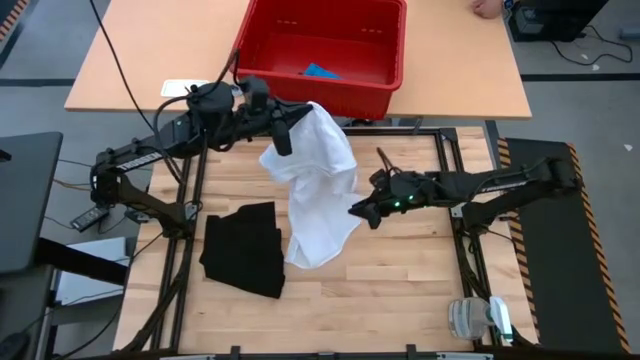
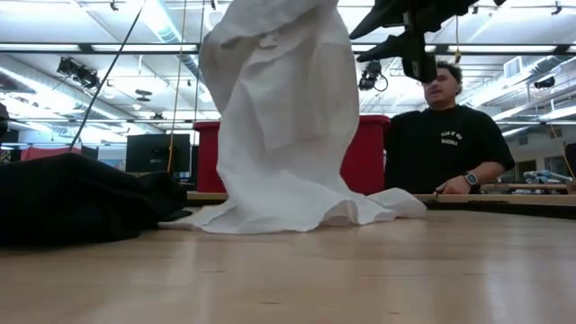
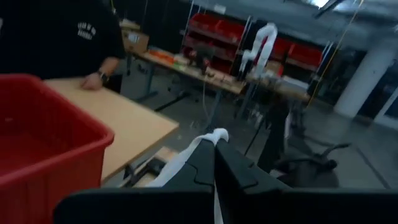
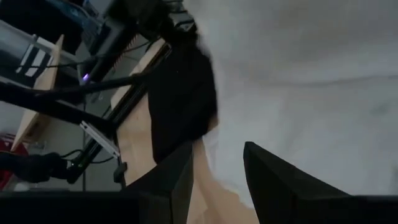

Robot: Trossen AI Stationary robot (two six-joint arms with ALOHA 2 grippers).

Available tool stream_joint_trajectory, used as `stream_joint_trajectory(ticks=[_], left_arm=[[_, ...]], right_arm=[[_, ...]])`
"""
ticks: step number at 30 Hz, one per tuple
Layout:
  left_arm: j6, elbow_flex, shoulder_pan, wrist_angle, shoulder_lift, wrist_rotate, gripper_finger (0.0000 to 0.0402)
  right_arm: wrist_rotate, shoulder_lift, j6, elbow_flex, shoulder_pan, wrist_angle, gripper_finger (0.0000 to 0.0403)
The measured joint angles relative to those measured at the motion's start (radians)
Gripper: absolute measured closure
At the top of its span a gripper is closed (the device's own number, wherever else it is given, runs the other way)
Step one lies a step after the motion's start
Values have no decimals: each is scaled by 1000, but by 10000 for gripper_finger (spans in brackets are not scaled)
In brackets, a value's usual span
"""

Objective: Fold laundry
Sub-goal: Fold the white shirt

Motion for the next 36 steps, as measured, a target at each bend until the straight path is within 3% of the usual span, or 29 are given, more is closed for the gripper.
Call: stream_joint_trajectory(ticks=[6,14,20,25,27,31,36], left_arm=[[10,0,-5,-99,13,-1,398],[-76,-1,-4,-243,68,0,397],[-94,-2,-17,-252,57,-2,397],[-99,0,-51,-228,33,-138,397],[-89,1,-62,-231,36,-149,393],[-88,0,-77,-249,51,-148,365],[-108,0,-76,-313,49,-151,302]], right_arm=[[7,73,10,0,44,-16,254],[63,116,94,0,54,-195,257],[87,44,92,-1,53,-279,257],[110,-52,69,-1,31,-280,257],[128,-80,55,-1,22,-280,257],[136,-100,24,-1,10,-287,257],[116,-89,0,-1,4,-336,257]])
